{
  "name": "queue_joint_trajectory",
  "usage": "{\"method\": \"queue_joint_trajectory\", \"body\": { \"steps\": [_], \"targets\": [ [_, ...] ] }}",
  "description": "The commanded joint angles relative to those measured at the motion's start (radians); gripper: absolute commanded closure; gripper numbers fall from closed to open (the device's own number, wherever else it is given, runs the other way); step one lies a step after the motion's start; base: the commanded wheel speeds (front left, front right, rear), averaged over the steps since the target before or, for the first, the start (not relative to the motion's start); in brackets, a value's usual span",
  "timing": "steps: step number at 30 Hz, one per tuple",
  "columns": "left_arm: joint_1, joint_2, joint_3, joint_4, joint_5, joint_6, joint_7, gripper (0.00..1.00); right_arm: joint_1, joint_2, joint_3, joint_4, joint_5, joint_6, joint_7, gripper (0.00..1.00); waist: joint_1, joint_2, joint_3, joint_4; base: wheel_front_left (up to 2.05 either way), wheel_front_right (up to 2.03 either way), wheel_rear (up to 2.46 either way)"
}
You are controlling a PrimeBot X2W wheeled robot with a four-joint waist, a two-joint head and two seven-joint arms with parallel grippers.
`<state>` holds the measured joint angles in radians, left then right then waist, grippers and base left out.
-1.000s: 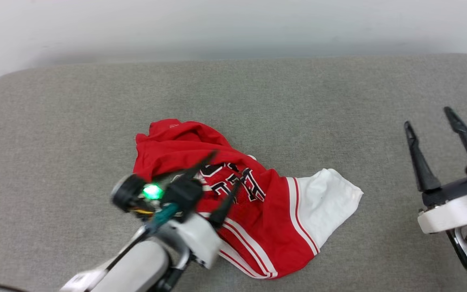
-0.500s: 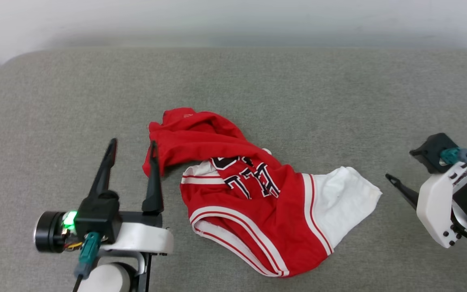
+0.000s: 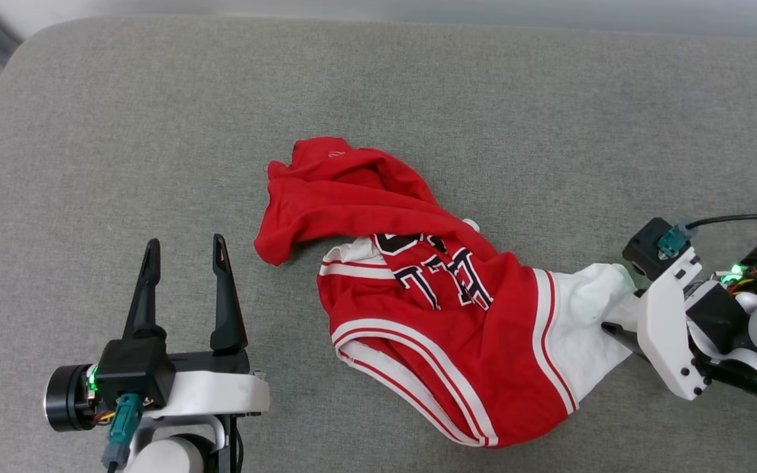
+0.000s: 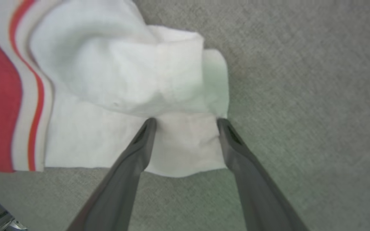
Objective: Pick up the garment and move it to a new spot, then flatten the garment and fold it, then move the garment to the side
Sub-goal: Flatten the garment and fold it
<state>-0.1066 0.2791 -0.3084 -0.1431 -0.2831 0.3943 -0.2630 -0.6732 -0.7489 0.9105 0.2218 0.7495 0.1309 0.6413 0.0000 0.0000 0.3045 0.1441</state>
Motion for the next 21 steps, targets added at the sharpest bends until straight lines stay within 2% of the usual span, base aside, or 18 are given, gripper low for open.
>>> {"method": "queue_joint_trajectory", "body": {
  "steps": [1,3,4,5,10,16,18,21],
  "targets": [
    [0.004,-0.015,0.016,0.006,0.015,-0.017,-0.002,0.0,0.016,0.025,0.046,0.034,0.011,0.0,-0.004,0.0,0.0,0.0,0.009,0.007,0.0,0.0,0.0],
    [0.009,-0.038,0.042,0.019,0.034,-0.044,-0.002,0.0,0.015,0.038,0.087,0.058,0.026,0.0,-0.036,0.0,0.0,0.0,0.008,0.005,0.0,0.0,0.0],
    [0.013,-0.048,0.058,0.027,0.042,-0.057,-0.002,0.0,0.008,0.042,0.098,0.063,0.034,0.0,-0.06,0.15,0.0,0.0,0.004,-0.001,0.0,0.0,0.0],
    [0.016,-0.056,0.071,0.035,0.05,-0.068,-0.002,0.0,-0.003,0.039,0.102,0.064,0.037,0.0,-0.089,1.0,0.0,0.0,-0.003,-0.008,0.0,0.0,0.0],
    [0.044,-0.085,0.128,0.066,0.086,-0.119,-0.002,0.0,-0.021,-0.043,0.074,0.049,0.093,-0.001,-0.199,1.0,0.0,0.0,-0.057,-0.042,0.0,0.0,0.0],
    [0.077,-0.116,0.178,0.073,0.116,-0.162,-0.002,0.0,0.062,-0.183,0.021,0.038,0.197,0.0,-0.194,1.0,0.0,0.0,-0.089,-0.068,0.0,0.0,0.0],
    [0.08,-0.124,0.189,0.075,0.125,-0.176,-0.002,0.0,0.09,-0.203,0.0,0.059,0.228,0.0,-0.188,1.0,0.0,0.0,-0.086,-0.071,0.0,0.0,0.0],
    [0.075,-0.139,0.204,0.084,0.138,-0.197,-0.002,0.0,0.123,-0.201,-0.027,0.117,0.25,0.0,-0.187,1.0,0.0,0.0,-0.076,-0.072,0.0,0.0,0.0]
  ]
}}
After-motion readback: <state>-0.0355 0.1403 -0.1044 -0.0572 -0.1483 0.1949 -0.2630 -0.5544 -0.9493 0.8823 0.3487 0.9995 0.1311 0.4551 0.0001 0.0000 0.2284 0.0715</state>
